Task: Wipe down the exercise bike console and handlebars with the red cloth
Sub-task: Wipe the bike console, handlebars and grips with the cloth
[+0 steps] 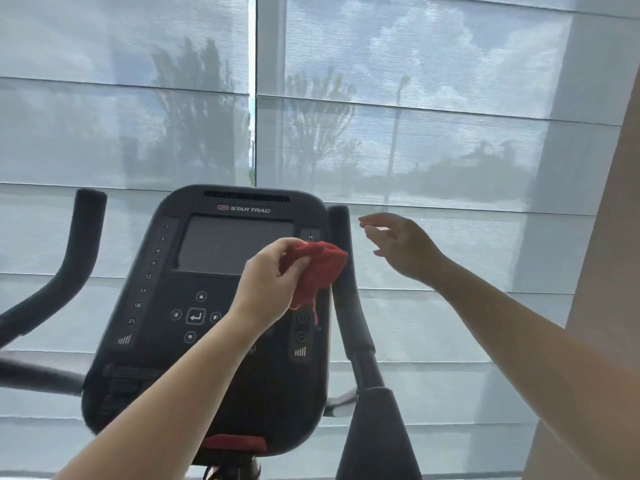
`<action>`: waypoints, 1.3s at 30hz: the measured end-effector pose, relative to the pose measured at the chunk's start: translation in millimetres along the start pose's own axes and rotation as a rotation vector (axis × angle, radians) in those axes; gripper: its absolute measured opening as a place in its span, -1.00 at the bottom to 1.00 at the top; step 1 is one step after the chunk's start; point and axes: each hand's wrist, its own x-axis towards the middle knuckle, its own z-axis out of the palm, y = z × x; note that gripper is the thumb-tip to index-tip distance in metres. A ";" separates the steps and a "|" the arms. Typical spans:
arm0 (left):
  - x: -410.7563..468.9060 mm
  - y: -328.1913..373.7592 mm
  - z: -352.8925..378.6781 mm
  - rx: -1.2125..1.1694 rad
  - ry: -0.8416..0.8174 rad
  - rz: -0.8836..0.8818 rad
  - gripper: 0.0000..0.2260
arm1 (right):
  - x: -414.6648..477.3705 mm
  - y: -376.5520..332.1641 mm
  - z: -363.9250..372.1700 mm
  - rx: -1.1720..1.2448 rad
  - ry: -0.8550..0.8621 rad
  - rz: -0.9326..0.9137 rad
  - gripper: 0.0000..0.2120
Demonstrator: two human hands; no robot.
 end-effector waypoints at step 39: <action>-12.2 -36.1 82.4 -0.136 0.042 -0.158 -0.60 | 50.5 9.8 8.4 -0.227 -0.332 -0.276 -0.42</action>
